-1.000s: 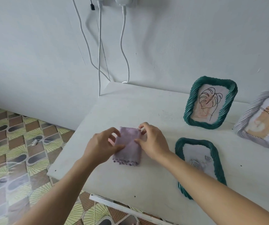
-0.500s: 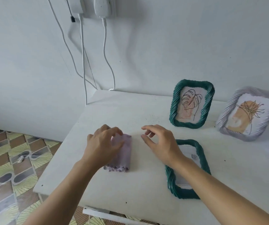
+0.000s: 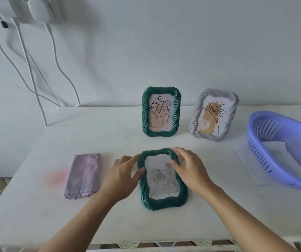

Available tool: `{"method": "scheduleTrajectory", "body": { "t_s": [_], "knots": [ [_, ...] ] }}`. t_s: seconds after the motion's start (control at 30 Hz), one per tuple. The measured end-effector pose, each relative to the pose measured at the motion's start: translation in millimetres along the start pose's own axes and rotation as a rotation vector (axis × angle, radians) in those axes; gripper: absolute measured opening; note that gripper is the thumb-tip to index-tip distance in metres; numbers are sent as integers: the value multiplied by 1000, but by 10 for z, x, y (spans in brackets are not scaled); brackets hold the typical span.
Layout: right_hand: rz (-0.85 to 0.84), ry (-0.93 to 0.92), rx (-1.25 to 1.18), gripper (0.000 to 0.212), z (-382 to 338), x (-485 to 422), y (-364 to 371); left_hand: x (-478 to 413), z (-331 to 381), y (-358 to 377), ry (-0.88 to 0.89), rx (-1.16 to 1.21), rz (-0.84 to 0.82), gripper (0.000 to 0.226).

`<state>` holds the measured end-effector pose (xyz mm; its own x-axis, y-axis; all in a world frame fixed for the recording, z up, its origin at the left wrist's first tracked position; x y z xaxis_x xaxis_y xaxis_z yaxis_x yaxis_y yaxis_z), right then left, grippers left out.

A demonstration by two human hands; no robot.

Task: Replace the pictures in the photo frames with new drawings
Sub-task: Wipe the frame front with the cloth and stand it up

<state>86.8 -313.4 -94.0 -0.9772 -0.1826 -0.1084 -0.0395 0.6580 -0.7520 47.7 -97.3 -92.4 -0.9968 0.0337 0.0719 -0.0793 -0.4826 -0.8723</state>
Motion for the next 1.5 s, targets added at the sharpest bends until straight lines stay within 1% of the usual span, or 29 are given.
{"method": "scheduleTrajectory", "body": {
  "t_s": [0.07, 0.23, 0.3, 0.37, 0.43, 0.53, 0.57, 0.6, 0.67, 0.7, 0.73, 0.8, 0.87, 1.0, 1.07, 1.17, 1.27, 1.37, 1.5],
  "knots": [
    [-7, 17, 3, 46, 40, 13, 22, 19, 39, 31, -32, -32, 26, 54],
    [-26, 87, 36, 44, 15, -12, 37, 69, 83, 98, -97, 17, 35, 57],
    [-70, 134, 33, 43, 27, -41, 89, 76, 104, 113, -125, 70, 50, 55],
    [-90, 176, -33, 40, 57, -79, 124, 70, 100, 104, -188, 198, 74, 51],
    [-75, 222, -155, 39, 86, -95, 109, 70, 50, 96, -273, 372, 99, 44],
    [-1, 293, -419, 33, 152, -54, 16, 93, -35, 122, -373, 676, 133, 37],
    [19, 319, -512, 36, 183, -31, -6, 114, -47, 110, -395, 773, 148, 36],
    [28, 340, -610, 43, 205, -16, -11, 132, -52, 76, -405, 847, 170, 36],
    [23, 388, -781, 54, 246, 1, 7, 155, -74, -10, -397, 924, 212, 38],
    [11, 405, -847, 51, 264, -5, 24, 164, -82, -47, -393, 938, 219, 40],
    [-5, 403, -916, 44, 260, -19, 29, 175, -90, -80, -393, 941, 218, 41],
    [-68, 374, -1013, 31, 191, -41, 36, 183, -116, -113, -398, 936, 199, 36],
    [-145, 353, -1030, 24, 130, -39, 52, 192, -114, -136, -379, 947, 163, 26],
    [-294, 346, -880, 16, 50, 38, 133, 260, -52, -135, -355, 959, 58, 18],
    [-319, 314, -791, 14, 1, 60, 145, 298, -21, -120, -346, 925, 11, 17],
    [-336, 260, -735, 17, -98, 76, 132, 331, 14, -118, -330, 931, -21, 16],
    [-383, 243, -812, 16, -209, 93, 149, 354, 49, -121, -311, 1005, -50, 15],
    [-438, 256, -914, 17, -328, 116, 174, 361, 44, -176, -307, 1036, -35, 17],
    [-497, 268, -983, 20, -405, 106, 250, 366, 52, -205, -301, 1105, -55, 18]
  ]
}}
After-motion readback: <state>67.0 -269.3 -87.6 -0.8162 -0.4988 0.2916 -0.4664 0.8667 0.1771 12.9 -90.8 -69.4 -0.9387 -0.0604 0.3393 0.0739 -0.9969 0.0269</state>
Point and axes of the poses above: each hand's wrist, its own x-axis away from the middle knuckle, its own y-axis out of the palm, z = x × y, the point moved 10 cm from there along -x, towards the middle knuckle, and after that the axes turned 2 degrees about -y, right-handed, at the moved point
